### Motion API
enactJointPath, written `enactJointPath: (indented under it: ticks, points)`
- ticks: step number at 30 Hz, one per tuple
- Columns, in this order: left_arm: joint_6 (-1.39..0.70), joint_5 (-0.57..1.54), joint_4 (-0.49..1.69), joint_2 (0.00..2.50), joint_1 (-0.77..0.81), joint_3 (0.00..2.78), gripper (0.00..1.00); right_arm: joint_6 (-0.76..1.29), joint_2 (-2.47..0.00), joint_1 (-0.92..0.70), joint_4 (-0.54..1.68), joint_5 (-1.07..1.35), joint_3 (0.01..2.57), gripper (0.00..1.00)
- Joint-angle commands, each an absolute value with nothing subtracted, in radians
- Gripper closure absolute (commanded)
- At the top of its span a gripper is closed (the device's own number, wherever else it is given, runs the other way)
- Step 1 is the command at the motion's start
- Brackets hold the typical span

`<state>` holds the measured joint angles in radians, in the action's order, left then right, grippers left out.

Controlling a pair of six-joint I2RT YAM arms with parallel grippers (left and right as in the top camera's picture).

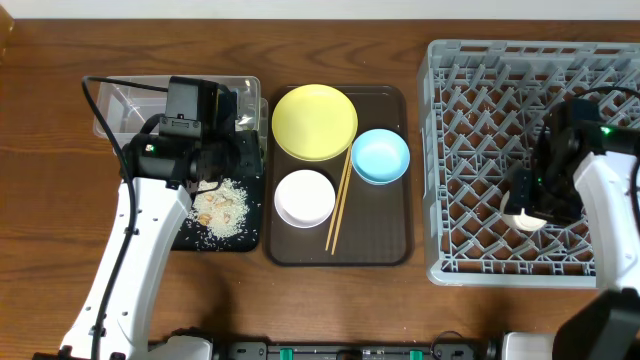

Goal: Sort waste into correct bins and load items into the dishwasher rack
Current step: 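Lower the cup into the dish rack with the right gripper and release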

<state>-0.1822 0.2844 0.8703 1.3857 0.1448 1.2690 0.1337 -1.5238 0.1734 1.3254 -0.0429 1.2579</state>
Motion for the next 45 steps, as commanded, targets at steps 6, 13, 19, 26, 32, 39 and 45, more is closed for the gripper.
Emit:
enactJointPath:
  ticks: [6, 13, 19, 26, 32, 39, 45]
  points:
    - [-0.172, 0.274, 0.875, 1.378, 0.139, 1.278, 0.51, 0.134, -1.476, 0.184, 1.400, -0.037, 1.276, 0.99]
    - [-0.172, 0.275, 0.881, 1.378, 0.139, 1.278, 0.51, 0.151, -1.477, 0.195, 1.390, -0.068, 1.246, 0.99]
    - [-0.173, 0.275, 0.882, 1.378, 0.139, 1.278, 0.51, 0.152, -1.509, 0.220, 1.380, -0.070, 1.241, 0.98]
    - [-0.173, 0.275, 0.882, 1.378, 0.139, 1.278, 0.51, 0.152, -1.572, 0.220, 1.364, -0.070, 1.241, 0.81]
    - [-0.173, 0.275, 0.882, 1.378, 0.139, 1.278, 0.51, 0.152, -1.579, 0.219, 1.308, -0.069, 1.242, 0.14]
    - [-0.172, 0.274, 0.889, 1.378, 0.139, 1.278, 0.51, 0.152, -1.578, 0.218, 1.229, 0.016, 1.253, 0.11]
    - [-0.218, 0.117, 0.963, 1.378, 0.139, 1.277, 0.50, 0.065, -1.557, 0.175, 1.165, 0.154, 1.362, 0.13]
